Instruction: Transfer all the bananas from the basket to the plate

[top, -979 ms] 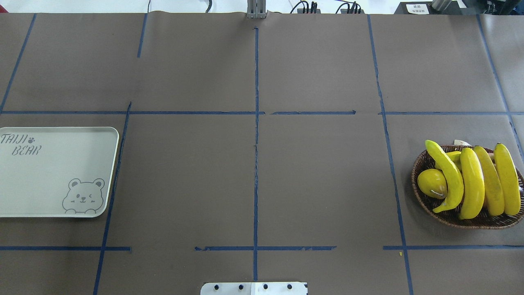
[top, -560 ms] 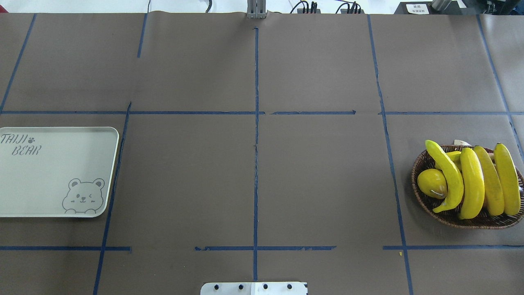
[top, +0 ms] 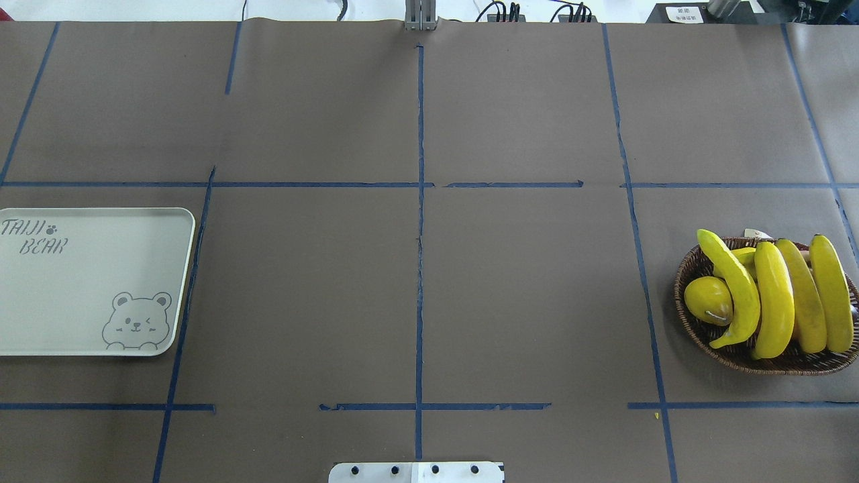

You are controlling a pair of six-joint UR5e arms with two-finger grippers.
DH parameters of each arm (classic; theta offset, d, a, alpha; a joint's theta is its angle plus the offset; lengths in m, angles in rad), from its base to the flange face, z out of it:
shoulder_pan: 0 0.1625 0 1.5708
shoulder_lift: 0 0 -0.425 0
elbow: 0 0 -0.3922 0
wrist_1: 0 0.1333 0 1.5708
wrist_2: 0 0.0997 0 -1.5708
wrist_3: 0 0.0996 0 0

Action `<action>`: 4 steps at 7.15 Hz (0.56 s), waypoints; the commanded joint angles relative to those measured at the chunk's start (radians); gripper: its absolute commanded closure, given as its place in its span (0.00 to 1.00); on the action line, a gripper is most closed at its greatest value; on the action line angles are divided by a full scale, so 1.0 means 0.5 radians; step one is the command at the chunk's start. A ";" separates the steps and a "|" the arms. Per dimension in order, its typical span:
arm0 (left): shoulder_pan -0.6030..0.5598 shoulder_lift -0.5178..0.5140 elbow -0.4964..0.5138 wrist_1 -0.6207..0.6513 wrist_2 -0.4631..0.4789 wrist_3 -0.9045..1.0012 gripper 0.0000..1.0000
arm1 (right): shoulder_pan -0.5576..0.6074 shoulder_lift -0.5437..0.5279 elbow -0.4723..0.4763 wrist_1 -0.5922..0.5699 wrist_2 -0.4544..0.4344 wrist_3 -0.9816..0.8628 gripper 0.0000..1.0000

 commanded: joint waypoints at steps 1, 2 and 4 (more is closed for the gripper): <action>-0.002 0.001 -0.005 0.000 0.000 -0.001 0.00 | -0.103 -0.012 0.056 0.012 -0.041 0.098 0.02; -0.002 0.001 -0.005 0.000 0.000 -0.001 0.00 | -0.119 -0.015 0.056 0.012 -0.031 0.098 0.02; -0.002 -0.002 -0.005 0.000 0.000 -0.010 0.00 | -0.268 -0.134 0.053 0.155 -0.059 0.140 0.02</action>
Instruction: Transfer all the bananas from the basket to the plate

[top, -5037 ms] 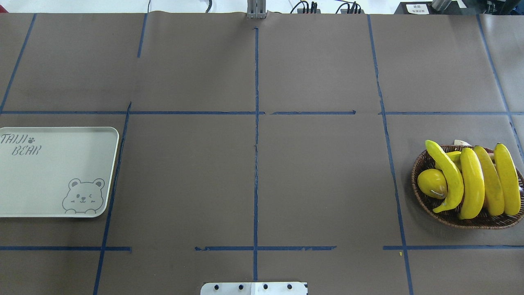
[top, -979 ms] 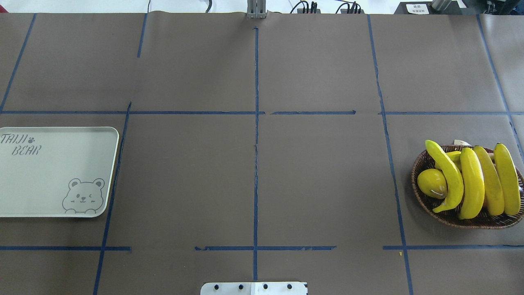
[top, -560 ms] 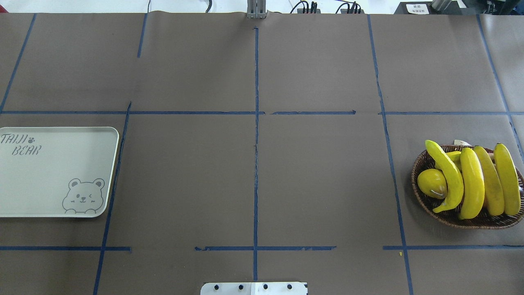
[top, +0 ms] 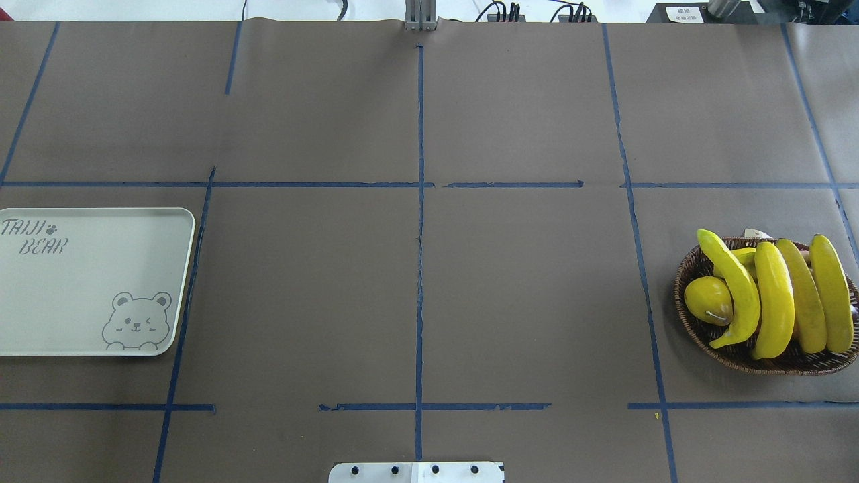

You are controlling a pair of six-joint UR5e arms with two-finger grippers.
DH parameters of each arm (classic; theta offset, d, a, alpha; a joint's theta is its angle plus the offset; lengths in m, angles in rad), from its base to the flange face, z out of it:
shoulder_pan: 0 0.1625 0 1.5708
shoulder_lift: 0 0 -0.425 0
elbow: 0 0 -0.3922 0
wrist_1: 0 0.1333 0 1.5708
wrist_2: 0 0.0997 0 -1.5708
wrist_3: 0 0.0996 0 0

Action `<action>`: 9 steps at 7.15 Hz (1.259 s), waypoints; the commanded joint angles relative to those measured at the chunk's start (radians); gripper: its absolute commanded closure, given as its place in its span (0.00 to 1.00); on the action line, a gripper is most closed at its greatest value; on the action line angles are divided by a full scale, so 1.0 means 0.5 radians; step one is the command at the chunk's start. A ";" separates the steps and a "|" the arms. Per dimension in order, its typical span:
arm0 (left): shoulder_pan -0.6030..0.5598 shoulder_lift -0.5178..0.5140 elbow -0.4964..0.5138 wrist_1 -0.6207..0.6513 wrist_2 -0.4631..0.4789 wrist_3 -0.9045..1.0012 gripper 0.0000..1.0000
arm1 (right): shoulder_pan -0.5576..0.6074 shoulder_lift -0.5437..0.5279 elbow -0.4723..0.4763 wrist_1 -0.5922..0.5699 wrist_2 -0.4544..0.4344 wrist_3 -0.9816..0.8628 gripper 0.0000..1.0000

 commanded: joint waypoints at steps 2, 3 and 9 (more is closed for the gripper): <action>0.003 -0.001 0.000 0.000 0.000 -0.004 0.00 | -0.240 -0.101 -0.003 0.172 -0.099 0.182 0.02; 0.000 -0.001 0.000 0.000 0.000 -0.004 0.00 | -0.323 -0.101 -0.003 0.172 -0.184 0.222 0.02; 0.003 -0.017 0.000 0.000 -0.012 -0.007 0.00 | -0.431 -0.104 -0.033 0.172 -0.244 0.219 0.02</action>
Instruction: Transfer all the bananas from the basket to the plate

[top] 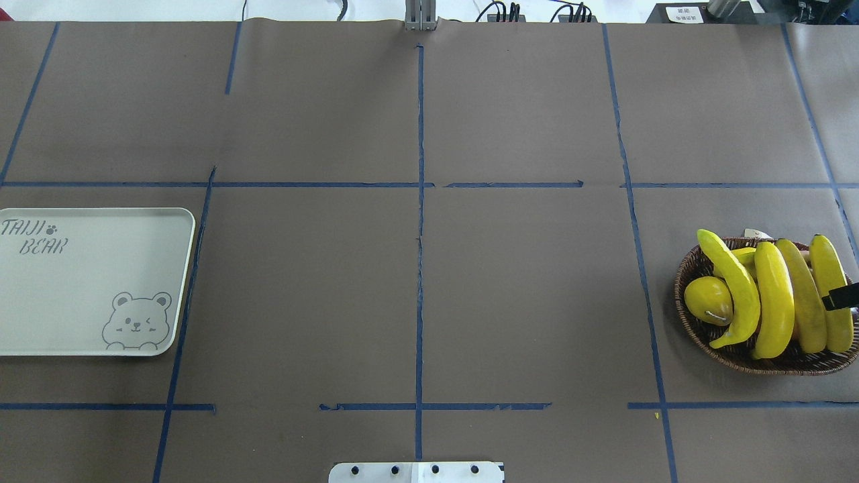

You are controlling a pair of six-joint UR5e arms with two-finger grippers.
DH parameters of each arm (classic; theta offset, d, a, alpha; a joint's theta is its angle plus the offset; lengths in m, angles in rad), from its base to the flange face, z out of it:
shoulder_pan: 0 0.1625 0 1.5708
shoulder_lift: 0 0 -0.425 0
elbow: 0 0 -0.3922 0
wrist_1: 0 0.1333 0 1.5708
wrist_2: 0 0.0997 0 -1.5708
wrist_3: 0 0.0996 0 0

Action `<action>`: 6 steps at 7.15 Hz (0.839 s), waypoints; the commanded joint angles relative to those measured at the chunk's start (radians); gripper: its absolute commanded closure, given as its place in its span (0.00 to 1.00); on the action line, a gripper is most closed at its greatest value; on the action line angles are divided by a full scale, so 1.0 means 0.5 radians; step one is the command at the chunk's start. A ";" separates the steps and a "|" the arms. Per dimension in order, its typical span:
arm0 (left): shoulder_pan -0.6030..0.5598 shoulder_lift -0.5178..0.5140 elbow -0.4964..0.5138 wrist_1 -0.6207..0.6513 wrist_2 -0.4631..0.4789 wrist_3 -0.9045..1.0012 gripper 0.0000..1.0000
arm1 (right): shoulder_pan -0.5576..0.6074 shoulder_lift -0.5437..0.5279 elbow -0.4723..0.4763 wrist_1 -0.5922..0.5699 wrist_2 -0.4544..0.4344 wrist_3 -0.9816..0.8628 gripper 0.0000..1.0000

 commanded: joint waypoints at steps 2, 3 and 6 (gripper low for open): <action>0.000 -0.006 0.000 0.000 0.000 0.000 0.00 | -0.005 -0.003 -0.044 0.006 -0.003 -0.011 0.02; 0.000 -0.009 0.000 0.000 0.000 0.000 0.00 | -0.008 0.000 -0.059 0.006 -0.003 -0.015 0.02; 0.000 -0.012 0.003 0.003 0.000 0.000 0.00 | -0.024 0.012 -0.060 0.003 -0.006 -0.002 0.03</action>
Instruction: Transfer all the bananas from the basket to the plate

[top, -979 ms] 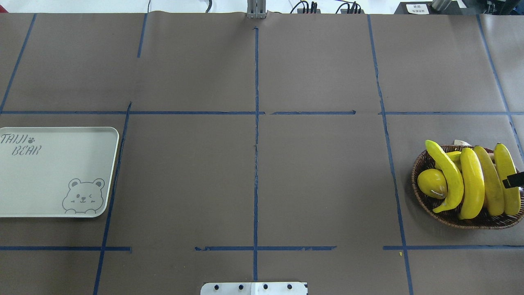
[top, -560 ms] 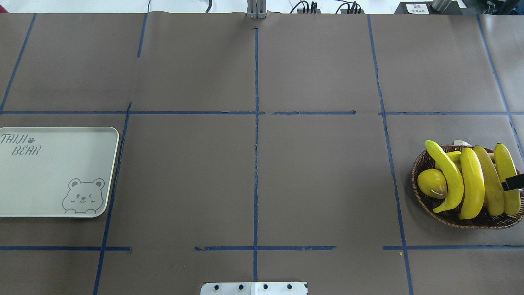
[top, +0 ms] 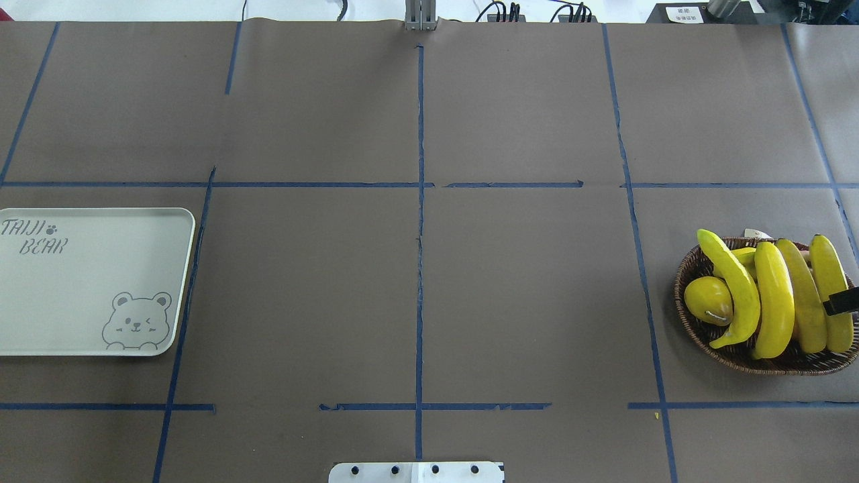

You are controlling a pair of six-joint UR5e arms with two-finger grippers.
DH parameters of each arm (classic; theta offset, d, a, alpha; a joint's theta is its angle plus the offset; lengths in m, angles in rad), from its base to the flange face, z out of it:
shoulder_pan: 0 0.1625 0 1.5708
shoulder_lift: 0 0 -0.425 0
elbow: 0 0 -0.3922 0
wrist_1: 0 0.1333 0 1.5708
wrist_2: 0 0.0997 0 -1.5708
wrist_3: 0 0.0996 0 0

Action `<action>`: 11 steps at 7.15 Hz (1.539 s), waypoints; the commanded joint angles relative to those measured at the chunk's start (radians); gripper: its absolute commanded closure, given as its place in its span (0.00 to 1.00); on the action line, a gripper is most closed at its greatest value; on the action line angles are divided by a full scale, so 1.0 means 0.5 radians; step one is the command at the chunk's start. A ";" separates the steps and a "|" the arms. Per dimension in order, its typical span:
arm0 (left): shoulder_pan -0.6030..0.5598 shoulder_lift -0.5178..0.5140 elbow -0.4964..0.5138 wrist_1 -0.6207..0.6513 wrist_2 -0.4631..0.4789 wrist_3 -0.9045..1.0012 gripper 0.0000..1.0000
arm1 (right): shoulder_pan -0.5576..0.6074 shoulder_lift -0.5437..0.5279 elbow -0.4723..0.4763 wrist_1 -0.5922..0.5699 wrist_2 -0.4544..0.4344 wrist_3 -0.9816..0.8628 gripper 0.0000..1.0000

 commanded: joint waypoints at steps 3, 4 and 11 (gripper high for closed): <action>0.000 -0.008 0.001 0.001 0.000 -0.003 0.00 | -0.030 0.022 -0.023 -0.001 -0.002 0.006 0.03; 0.000 -0.008 0.001 0.001 0.000 -0.003 0.00 | -0.030 0.022 -0.026 -0.001 -0.002 0.006 0.03; 0.000 -0.008 -0.005 -0.002 0.000 -0.003 0.00 | -0.030 0.022 -0.060 0.002 -0.024 0.003 0.68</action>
